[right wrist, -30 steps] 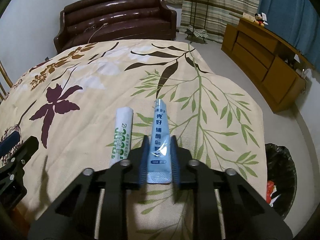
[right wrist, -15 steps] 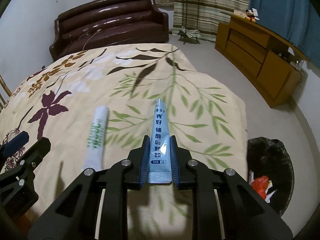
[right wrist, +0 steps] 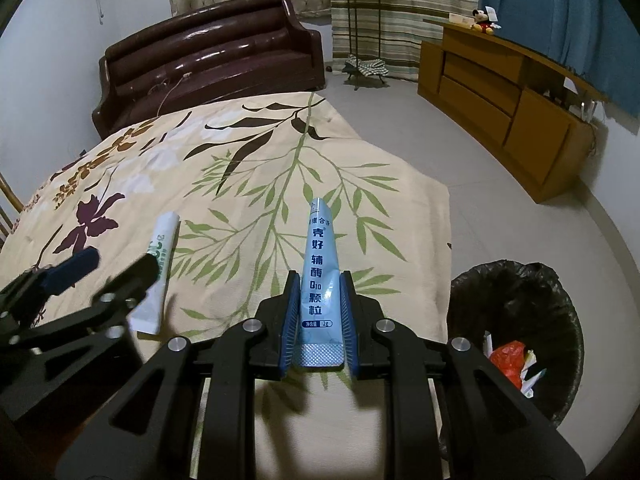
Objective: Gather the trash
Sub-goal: 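Grasp the blue-print tube with the right gripper while the left grasps the white green-print tube, then carry both tubes over the black bin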
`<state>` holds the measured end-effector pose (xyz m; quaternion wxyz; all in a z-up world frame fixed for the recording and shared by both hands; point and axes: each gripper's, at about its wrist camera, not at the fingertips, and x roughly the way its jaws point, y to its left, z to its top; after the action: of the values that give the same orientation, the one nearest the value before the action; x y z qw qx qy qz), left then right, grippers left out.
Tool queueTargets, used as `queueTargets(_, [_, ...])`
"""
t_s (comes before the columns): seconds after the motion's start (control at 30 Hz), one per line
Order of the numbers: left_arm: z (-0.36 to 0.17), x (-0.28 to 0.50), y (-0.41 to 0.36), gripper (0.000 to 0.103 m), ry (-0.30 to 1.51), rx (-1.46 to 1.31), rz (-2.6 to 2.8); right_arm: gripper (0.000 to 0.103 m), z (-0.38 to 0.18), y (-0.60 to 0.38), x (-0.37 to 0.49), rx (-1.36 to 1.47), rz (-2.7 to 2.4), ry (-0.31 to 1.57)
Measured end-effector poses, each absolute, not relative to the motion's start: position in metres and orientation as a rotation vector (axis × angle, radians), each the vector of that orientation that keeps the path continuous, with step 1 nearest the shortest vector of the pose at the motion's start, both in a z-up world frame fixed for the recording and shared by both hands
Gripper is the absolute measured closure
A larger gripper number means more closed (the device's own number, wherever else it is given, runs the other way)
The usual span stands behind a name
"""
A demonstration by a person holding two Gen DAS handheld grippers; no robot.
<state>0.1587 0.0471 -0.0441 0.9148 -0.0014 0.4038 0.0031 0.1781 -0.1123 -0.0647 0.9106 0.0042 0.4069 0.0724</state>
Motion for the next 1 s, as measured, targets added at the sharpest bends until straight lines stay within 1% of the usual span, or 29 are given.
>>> queueTargets(0.07, [-0.047,0.162,0.045,0.034,0.845,0.006,0.007,0.083,-0.065,-0.115,0.178,0.016,0.154,0.839])
queueTargets(0.17, [-0.05,0.164,0.043,0.039,0.865,0.023,-0.005,0.083,-0.065,-0.115,0.178,0.02,0.156,0.84])
queueTargets(0.23, [-0.054,0.166,0.042,0.045,0.885,0.029,-0.015,0.083,-0.065,-0.116,0.178,0.021,0.157,0.84])
queueTargets(0.27, [-0.054,0.166,0.041,0.051,0.891,0.027,-0.02,0.083,-0.065,-0.116,0.178,0.021,0.158,0.842])
queueTargets(0.37, [-0.054,0.165,0.044,0.058,0.895,0.019,-0.024,0.083,-0.065,-0.115,0.179,0.02,0.157,0.841])
queueTargets(0.43, [-0.054,0.164,0.045,0.065,0.893,0.021,-0.024,0.083,-0.066,-0.115,0.179,0.018,0.155,0.842])
queueTargets(0.5, [-0.053,0.163,0.048,0.079,0.892,0.013,-0.029,0.083,-0.066,-0.114,0.179,0.016,0.153,0.841])
queueTargets(0.57, [-0.052,0.163,0.051,0.085,0.893,-0.009,-0.053,0.083,-0.066,-0.113,0.179,0.01,0.149,0.841])
queueTargets(1.0, [-0.048,0.151,0.064,0.085,0.88,-0.031,-0.059,0.083,-0.065,-0.105,0.175,-0.008,0.137,0.837])
